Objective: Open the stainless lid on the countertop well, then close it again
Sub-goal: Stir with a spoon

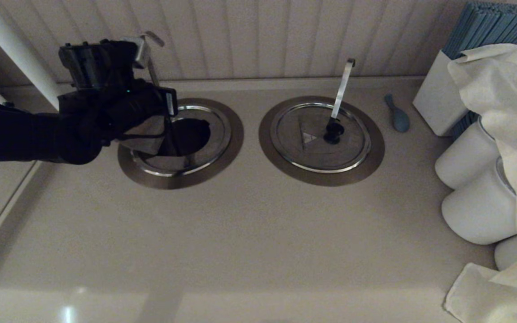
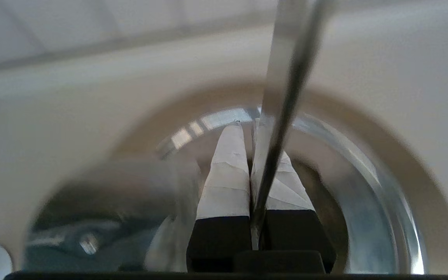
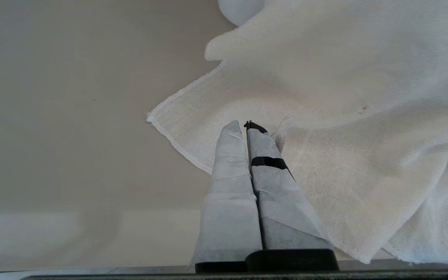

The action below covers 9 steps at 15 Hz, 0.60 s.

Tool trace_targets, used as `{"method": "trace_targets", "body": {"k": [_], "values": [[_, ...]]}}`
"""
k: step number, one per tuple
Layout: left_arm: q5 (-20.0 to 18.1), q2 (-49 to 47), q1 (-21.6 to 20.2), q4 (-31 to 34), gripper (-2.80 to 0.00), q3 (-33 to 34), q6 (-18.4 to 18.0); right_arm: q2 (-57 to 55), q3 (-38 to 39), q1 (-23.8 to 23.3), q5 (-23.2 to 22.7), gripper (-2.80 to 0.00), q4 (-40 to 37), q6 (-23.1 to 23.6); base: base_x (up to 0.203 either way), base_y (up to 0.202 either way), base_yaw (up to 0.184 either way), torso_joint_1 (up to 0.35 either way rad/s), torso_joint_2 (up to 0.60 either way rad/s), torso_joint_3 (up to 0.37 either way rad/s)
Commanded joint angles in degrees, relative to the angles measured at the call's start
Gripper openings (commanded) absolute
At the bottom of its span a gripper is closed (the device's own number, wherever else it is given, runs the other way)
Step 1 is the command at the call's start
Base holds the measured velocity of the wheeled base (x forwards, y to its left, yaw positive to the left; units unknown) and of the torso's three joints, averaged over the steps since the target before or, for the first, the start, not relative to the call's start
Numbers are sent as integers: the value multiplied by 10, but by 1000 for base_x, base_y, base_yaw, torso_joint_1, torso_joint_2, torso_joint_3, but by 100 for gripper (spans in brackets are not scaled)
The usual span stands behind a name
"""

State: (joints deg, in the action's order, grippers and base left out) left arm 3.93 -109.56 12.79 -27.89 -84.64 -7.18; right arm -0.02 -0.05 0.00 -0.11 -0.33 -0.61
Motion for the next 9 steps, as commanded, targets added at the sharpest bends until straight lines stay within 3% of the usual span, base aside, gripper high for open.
{"method": "trace_targets", "body": {"k": [1,3,4,6,9], "values": [[-6,14,1,33,-280,17,-22,0,0,0,0,-280,0,0,0,0,0,0,0,0],[-53,23,3,89,-280,18,-22,0,0,0,0,-280,0,0,0,0,0,0,0,0],[-61,24,5,99,-280,14,-5,0,0,0,-1,-280,0,0,0,0,0,0,0,0],[-73,12,12,103,-280,-8,44,0,0,0,0,-280,0,0,0,0,0,0,0,0],[-74,-22,12,97,-280,-31,65,0,0,0,0,-280,0,0,0,0,0,0,0,0]]}}
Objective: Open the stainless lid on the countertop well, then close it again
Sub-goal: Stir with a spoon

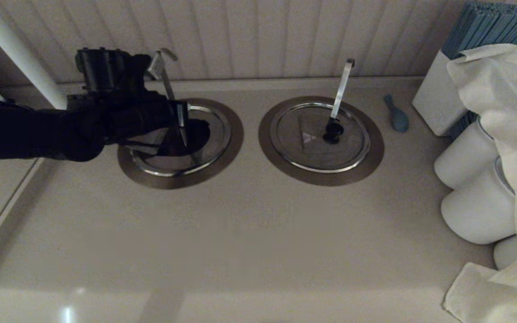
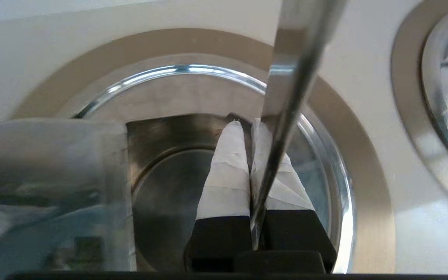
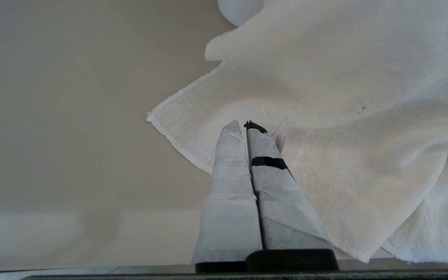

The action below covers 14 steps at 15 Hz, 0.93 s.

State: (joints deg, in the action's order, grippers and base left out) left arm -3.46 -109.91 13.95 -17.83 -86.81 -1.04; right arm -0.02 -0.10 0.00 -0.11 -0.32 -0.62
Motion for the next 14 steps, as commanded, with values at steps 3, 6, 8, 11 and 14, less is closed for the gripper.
{"method": "trace_targets", "body": {"k": [3,6,8,11,14], "values": [[4,-60,0,-25,-280,-47,46,0,0,0,0,-280,0,0,0,0,0,0,0,0],[32,-100,0,-42,-280,-96,83,0,0,0,-1,-280,0,0,0,0,0,0,0,0],[71,-120,0,-58,-280,-121,89,0,0,0,0,-280,0,0,0,0,0,0,0,0],[94,-129,-8,-83,-280,-127,65,0,1,0,-1,-280,0,0,0,0,0,0,0,0],[95,-115,-27,-84,-280,-116,32,0,1,0,-1,-280,0,0,0,0,0,0,0,0]]}}
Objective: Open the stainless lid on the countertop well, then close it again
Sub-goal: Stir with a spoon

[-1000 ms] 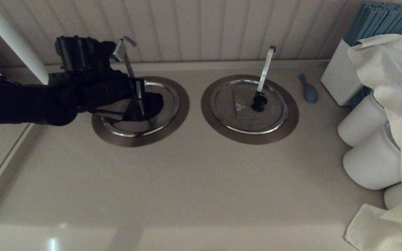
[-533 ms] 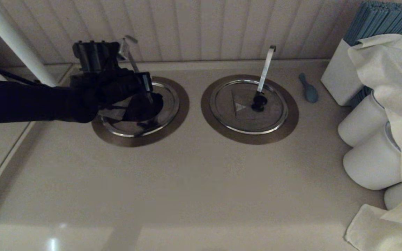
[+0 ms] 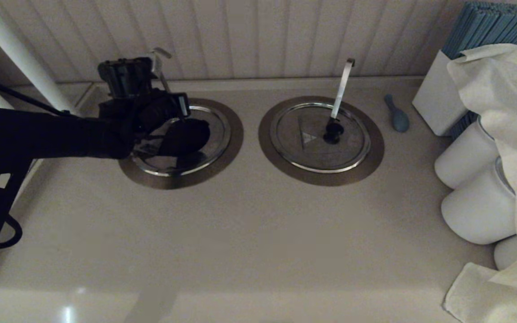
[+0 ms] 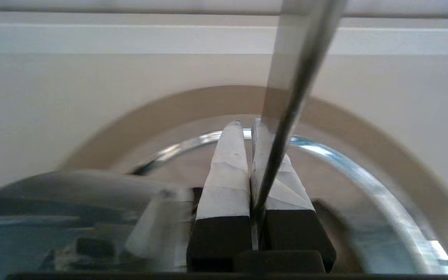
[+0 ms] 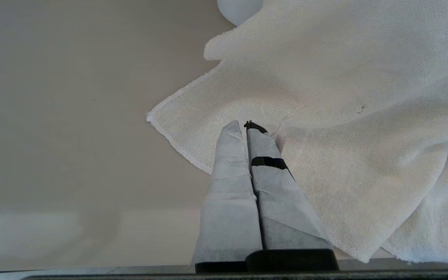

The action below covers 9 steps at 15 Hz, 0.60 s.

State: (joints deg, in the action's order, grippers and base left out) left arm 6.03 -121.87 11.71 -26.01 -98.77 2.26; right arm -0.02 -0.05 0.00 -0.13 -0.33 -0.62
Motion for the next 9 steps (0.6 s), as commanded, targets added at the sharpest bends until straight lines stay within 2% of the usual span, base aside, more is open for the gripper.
{"method": "trace_targets", "body": {"k": [1,7,9], "values": [[0,5,-5,-2,-280,4,-2,0,0,0,0,-280,0,0,0,0,0,0,0,0],[-7,47,-7,2,-280,78,-60,0,0,0,0,-280,0,0,0,0,0,0,0,0],[-10,53,-4,5,-280,84,-61,0,0,0,0,-280,1,0,0,0,0,0,0,0]]}}
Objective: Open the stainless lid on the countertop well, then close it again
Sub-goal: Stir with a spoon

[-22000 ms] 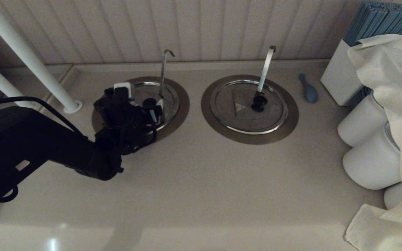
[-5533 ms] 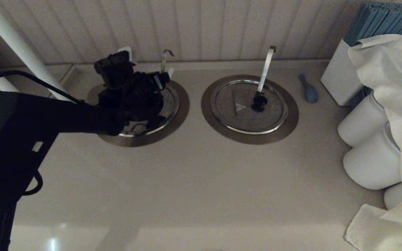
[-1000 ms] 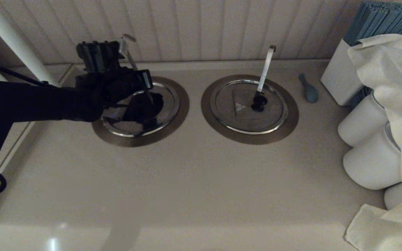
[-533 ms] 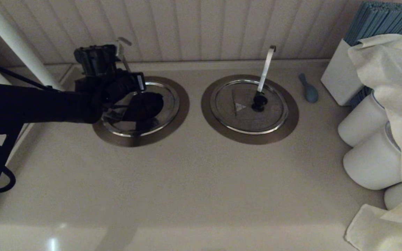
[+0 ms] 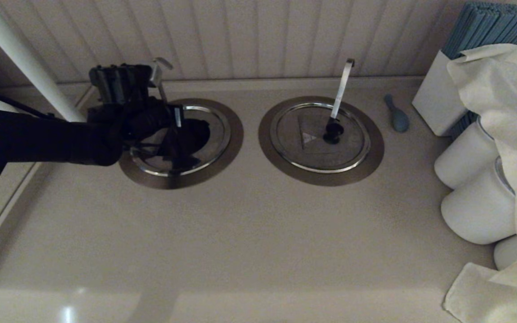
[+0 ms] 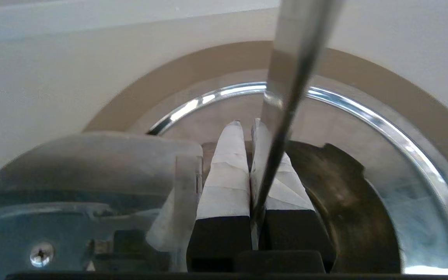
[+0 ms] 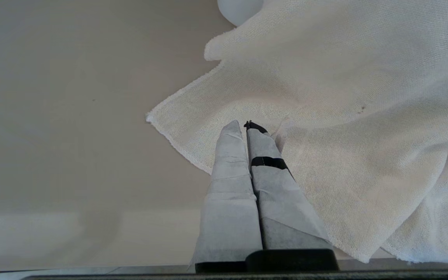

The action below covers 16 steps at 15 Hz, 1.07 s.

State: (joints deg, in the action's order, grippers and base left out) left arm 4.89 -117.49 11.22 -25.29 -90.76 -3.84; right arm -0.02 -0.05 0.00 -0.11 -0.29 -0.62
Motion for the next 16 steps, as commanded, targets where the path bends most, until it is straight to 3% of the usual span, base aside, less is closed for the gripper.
{"method": "trace_targets", "body": {"k": [1,6,9,14,16], "values": [[-7,17,10,3,-280,10,2,0,0,0,-1,-280,0,0,0,0,0,0,0,0],[-13,26,69,7,-280,35,13,0,0,0,-1,-280,0,0,0,0,0,0,0,0],[-5,5,82,1,-280,8,34,0,0,0,-1,-280,-1,0,0,0,0,0,0,0],[71,-71,80,-58,-280,-63,39,0,0,0,-1,-280,-1,0,0,0,0,0,0,0],[79,-76,77,-64,-280,-65,36,0,0,0,-1,-280,0,0,0,0,0,0,0,0]]}}
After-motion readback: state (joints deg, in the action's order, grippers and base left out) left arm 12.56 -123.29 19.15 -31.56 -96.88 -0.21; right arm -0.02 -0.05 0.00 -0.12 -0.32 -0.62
